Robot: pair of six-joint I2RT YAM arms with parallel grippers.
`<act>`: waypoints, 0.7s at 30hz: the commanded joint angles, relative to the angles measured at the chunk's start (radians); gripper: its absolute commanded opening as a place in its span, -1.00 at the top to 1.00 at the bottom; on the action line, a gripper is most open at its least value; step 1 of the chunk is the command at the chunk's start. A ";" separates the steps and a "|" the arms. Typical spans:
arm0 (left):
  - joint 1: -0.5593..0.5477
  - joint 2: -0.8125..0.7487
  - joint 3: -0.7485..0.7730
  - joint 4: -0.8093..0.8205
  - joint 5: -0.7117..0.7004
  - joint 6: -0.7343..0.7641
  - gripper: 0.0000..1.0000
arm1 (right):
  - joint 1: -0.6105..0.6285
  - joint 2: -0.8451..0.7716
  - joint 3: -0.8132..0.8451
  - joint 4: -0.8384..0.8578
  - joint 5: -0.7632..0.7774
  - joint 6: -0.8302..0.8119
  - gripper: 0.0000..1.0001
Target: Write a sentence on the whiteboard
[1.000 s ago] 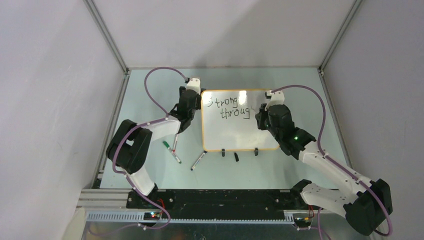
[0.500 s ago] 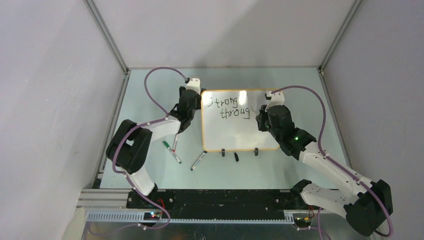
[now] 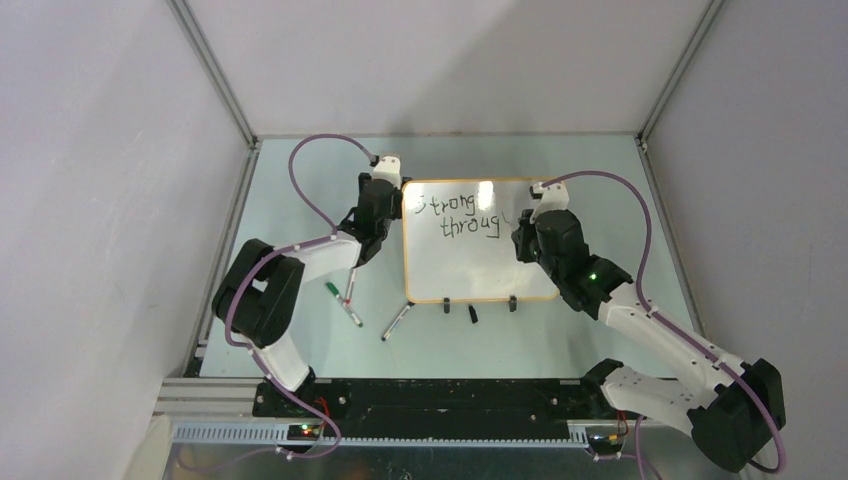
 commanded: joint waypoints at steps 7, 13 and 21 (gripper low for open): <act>-0.013 -0.002 0.028 0.027 -0.009 0.004 -0.44 | -0.002 0.044 0.092 0.001 0.018 -0.017 1.00; -0.012 -0.003 0.028 0.028 -0.010 0.004 -0.45 | -0.009 0.052 0.113 -0.001 0.018 -0.021 1.00; -0.012 -0.002 0.028 0.028 -0.009 0.004 -0.45 | -0.019 0.067 0.141 -0.009 0.010 -0.025 1.00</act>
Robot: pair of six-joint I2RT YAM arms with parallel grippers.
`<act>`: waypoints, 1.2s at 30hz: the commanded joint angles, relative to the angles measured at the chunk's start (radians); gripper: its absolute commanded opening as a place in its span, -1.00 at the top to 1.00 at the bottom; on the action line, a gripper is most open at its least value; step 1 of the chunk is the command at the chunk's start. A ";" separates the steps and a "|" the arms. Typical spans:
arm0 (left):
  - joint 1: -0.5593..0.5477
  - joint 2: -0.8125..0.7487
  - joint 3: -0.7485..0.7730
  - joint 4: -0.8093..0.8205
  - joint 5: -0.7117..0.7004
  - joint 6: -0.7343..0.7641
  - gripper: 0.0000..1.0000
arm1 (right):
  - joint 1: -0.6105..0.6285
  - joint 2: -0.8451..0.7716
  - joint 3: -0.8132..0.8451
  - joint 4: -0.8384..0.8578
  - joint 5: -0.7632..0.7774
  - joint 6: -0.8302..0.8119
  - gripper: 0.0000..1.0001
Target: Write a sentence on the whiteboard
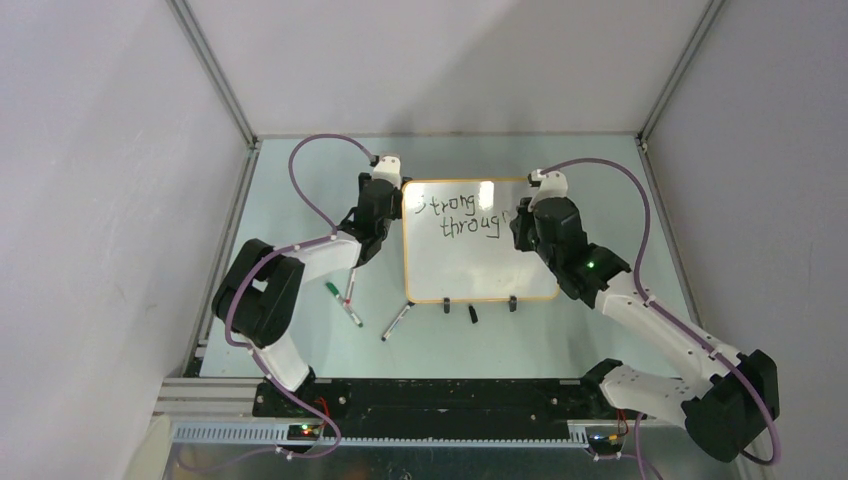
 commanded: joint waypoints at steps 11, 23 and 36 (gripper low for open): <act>-0.012 -0.003 0.029 0.027 -0.009 0.004 -0.45 | -0.005 0.021 0.056 -0.055 -0.010 0.019 1.00; -0.012 -0.003 0.030 0.027 -0.007 0.004 -0.45 | 0.002 -0.003 0.003 -0.076 -0.020 0.032 1.00; -0.012 -0.001 0.032 0.024 -0.007 0.004 -0.45 | 0.016 -0.025 -0.028 -0.087 -0.014 0.035 1.00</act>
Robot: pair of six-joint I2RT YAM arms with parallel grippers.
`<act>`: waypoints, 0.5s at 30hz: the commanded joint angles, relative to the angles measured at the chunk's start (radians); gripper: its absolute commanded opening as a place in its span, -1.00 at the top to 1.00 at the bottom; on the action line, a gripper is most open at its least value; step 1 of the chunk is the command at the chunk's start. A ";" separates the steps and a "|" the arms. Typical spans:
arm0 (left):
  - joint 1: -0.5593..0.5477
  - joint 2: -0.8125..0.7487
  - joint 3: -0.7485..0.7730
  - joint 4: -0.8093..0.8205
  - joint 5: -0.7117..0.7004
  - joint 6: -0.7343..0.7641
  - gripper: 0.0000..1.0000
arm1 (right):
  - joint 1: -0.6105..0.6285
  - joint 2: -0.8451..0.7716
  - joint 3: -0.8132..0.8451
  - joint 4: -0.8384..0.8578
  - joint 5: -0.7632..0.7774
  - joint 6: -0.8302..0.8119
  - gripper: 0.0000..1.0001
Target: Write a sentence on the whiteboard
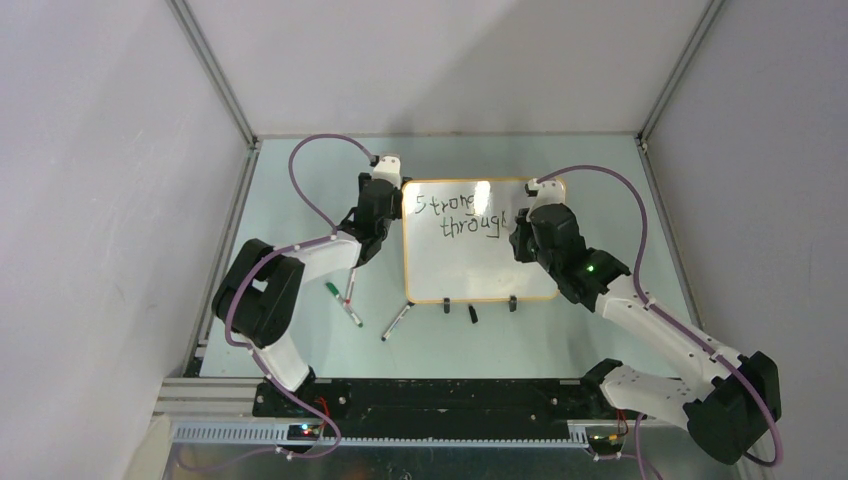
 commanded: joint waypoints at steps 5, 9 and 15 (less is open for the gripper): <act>-0.011 -0.001 0.032 0.024 -0.007 0.004 -0.45 | 0.004 -0.007 -0.010 0.034 0.012 -0.005 1.00; -0.012 -0.002 0.032 0.025 -0.007 0.004 -0.45 | -0.001 0.007 0.008 0.042 0.011 -0.010 1.00; -0.012 -0.003 0.030 0.025 -0.007 0.004 -0.45 | -0.009 0.022 0.035 0.040 0.012 -0.017 1.00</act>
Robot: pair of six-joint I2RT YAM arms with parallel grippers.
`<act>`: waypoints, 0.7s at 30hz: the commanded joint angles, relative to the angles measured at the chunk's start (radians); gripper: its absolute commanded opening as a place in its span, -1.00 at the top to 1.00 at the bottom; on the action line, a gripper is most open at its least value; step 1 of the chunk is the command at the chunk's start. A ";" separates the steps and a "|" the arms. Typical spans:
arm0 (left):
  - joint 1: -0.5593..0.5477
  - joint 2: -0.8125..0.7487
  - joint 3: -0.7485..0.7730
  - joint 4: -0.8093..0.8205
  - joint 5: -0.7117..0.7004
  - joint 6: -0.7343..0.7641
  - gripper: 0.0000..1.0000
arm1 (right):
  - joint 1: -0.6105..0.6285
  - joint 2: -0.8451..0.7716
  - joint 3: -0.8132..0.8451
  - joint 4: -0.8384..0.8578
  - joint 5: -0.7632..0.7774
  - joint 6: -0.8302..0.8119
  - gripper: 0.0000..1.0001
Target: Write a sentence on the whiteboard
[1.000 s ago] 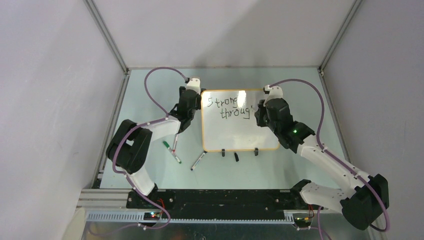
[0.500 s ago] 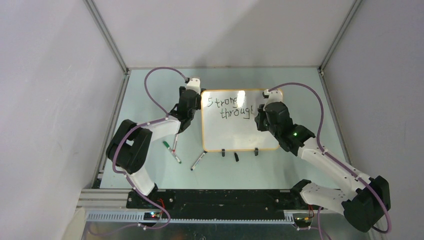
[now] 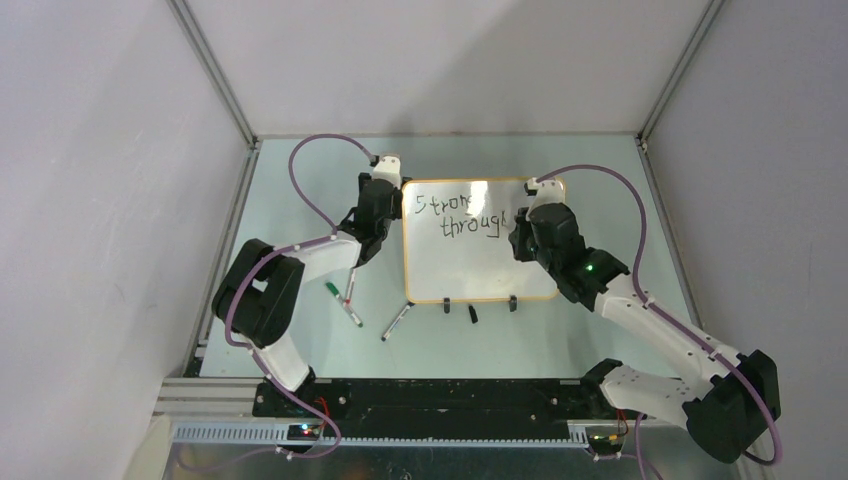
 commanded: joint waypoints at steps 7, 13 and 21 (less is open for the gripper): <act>-0.012 -0.003 0.029 0.027 -0.008 0.004 -0.45 | -0.019 0.022 0.056 0.027 0.009 -0.018 1.00; -0.012 -0.002 0.030 0.027 -0.006 0.004 -0.45 | -0.022 0.029 0.076 0.026 0.008 -0.020 1.00; -0.012 -0.002 0.029 0.028 -0.006 0.004 -0.45 | -0.035 0.025 0.081 0.013 0.012 -0.024 1.00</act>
